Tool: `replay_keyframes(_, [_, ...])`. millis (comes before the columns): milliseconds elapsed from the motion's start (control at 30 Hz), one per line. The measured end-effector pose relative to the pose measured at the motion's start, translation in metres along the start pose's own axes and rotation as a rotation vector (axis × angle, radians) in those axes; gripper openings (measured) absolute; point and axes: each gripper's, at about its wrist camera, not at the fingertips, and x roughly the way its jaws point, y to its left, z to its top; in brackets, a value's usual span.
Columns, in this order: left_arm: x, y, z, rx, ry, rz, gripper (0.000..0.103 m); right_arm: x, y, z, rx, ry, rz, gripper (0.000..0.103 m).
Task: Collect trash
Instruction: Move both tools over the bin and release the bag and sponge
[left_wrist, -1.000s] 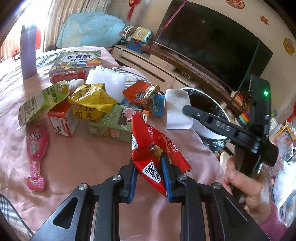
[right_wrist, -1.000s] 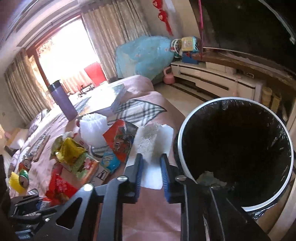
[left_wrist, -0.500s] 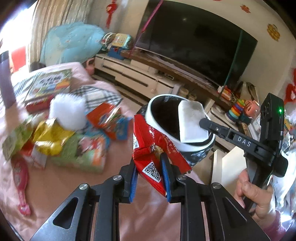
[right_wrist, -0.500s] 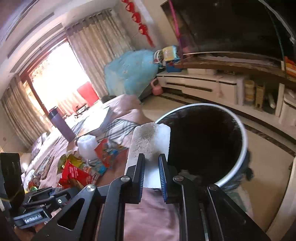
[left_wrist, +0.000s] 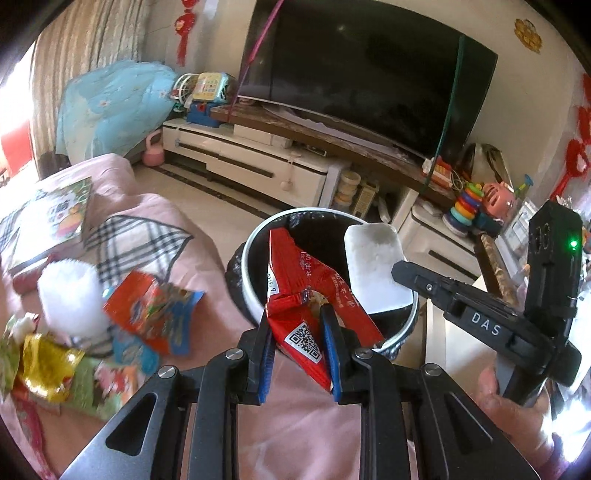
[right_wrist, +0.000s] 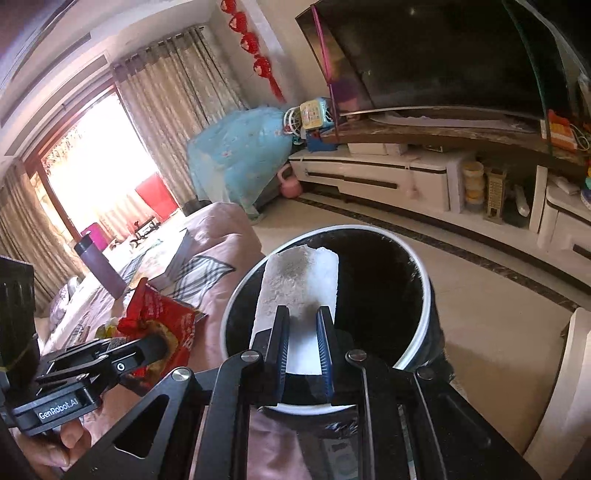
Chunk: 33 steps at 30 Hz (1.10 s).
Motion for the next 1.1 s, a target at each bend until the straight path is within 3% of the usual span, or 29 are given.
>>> replay_keyframes(300, [0.046, -0.011, 0.018, 0.011, 0.048, -0.005, 0.025, 0.008, -0.018, 0.01, 0.0, 0.013, -0.031, 0.015])
replay_keyframes(400, [0.055, -0.014, 0.021, 0.015, 0.051, 0.003, 0.032, 0.012, -0.022, 0.011, 0.004, 0.024, -0.035, 0.015])
replay_keyframes(467, [0.057, -0.014, 0.021, 0.011, 0.051, 0.012, 0.045, 0.014, -0.025, 0.012, 0.012, 0.033, -0.031, 0.019])
replay_keyframes(567, [0.057, -0.013, 0.019, -0.005, 0.049, 0.017, 0.05, 0.015, -0.029, 0.01, 0.029, 0.037, -0.032, 0.02])
replay_keyframes(633, [0.051, -0.01, 0.015, -0.021, 0.042, 0.017, 0.056, 0.014, -0.031, 0.01, 0.038, 0.036, -0.032, 0.026])
replay_keyframes(700, [0.042, -0.007, 0.009, -0.037, 0.029, 0.014, 0.061, 0.008, -0.031, 0.009, 0.046, 0.026, -0.028, 0.044])
replay_keyframes(767, [0.033, -0.005, 0.003, -0.045, 0.019, 0.016, 0.07, 0.001, -0.027, 0.007, 0.044, 0.011, -0.02, 0.053])
replay_keyframes(833, [0.022, -0.001, -0.006, -0.059, 0.008, 0.016, 0.072, -0.005, -0.022, 0.006, 0.041, -0.002, -0.006, 0.064])
replay_keyframes(900, [0.012, 0.002, -0.014, -0.068, -0.003, 0.016, 0.072, -0.011, -0.015, 0.004, 0.038, -0.014, 0.006, 0.081])
replay_keyframes(1100, [-0.028, 0.021, -0.05, -0.131, -0.03, 0.018, 0.072, -0.032, 0.011, -0.01, 0.01, -0.052, 0.027, 0.092])
